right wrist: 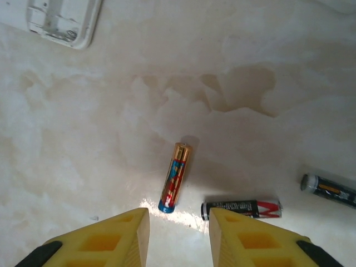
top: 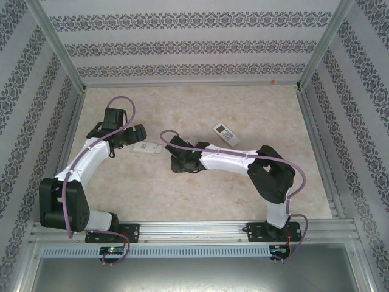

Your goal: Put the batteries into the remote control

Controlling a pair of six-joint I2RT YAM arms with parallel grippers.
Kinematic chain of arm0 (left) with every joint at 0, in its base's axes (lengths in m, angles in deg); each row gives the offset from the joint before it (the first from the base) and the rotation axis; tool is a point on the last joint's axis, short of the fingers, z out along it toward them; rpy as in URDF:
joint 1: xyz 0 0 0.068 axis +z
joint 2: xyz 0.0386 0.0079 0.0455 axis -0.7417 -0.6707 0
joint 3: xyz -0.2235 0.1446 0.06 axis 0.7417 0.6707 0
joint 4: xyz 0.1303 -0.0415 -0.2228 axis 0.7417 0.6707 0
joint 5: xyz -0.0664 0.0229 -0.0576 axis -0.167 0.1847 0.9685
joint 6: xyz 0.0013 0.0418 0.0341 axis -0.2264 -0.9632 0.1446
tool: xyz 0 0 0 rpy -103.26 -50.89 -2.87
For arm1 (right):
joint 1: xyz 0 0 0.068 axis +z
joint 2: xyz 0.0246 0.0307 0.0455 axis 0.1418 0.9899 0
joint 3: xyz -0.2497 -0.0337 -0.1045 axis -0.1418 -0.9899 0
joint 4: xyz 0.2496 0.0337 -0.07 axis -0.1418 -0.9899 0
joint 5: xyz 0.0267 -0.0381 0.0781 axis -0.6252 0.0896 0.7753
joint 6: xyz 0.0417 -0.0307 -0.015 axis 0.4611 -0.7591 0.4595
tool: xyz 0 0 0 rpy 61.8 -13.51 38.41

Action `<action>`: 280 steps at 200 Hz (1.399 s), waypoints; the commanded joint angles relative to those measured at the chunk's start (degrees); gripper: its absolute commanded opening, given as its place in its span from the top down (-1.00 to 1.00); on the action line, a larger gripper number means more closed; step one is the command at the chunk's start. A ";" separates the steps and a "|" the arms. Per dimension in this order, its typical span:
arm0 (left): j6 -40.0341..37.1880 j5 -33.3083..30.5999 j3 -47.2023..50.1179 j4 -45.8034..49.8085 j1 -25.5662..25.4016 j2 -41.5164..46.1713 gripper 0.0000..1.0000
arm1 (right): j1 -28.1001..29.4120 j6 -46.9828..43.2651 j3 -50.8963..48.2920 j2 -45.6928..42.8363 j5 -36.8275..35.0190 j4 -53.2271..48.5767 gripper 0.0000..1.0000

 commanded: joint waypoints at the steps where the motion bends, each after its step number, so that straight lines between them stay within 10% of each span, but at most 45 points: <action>1: -1.77 0.54 1.22 0.37 0.96 -0.40 -0.96 | 0.72 -0.66 3.10 2.67 -1.30 -1.92 0.36; 93: 0.06 -3.86 3.92 -5.22 1.13 -2.34 -0.99 | 0.81 -0.46 6.21 9.98 -0.07 -1.60 0.48; 126: 0.09 -5.74 0.48 -3.68 1.22 -7.64 -1.00 | 0.89 -1.42 6.54 10.30 0.61 -0.91 0.80; 280: -7.74 -9.38 -22.09 16.01 -1.23 -31.96 -0.53 | 2.74 -23.75 -22.62 -17.91 4.85 34.77 0.93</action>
